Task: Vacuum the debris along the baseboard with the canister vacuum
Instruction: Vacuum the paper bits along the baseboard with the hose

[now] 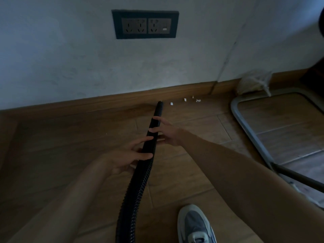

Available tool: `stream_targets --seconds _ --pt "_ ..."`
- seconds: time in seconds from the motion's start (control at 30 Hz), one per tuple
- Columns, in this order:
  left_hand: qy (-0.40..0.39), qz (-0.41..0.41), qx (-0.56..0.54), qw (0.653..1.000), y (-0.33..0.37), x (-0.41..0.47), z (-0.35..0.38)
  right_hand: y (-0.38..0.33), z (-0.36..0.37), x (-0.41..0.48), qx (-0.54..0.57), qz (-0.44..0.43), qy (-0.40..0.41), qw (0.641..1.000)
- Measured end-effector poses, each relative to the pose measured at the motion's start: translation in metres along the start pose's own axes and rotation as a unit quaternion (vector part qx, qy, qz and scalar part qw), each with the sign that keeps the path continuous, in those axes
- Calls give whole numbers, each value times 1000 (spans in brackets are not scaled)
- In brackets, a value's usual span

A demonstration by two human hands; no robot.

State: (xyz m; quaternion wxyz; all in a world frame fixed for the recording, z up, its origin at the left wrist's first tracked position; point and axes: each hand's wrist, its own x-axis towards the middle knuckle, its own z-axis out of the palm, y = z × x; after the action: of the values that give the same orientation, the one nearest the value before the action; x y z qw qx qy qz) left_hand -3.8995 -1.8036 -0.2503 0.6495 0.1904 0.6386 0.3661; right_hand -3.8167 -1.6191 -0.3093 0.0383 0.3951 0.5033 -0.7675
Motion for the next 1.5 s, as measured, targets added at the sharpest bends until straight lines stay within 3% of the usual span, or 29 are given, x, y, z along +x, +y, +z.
stream_targets --seconds 0.27,0.53,0.97,1.5 --pt "-20 15 2 1000 2 2 -3 0 -7 6 9 -7 1 1000" --pt "31 35 -15 999 -1 -1 -1 -12 10 14 -15 -11 8 1000" --pt "-55 14 36 998 11 12 30 5 -42 -22 24 5 40 999" --pt "-35 31 38 998 24 31 48 0 -62 -22 56 -22 45 997"
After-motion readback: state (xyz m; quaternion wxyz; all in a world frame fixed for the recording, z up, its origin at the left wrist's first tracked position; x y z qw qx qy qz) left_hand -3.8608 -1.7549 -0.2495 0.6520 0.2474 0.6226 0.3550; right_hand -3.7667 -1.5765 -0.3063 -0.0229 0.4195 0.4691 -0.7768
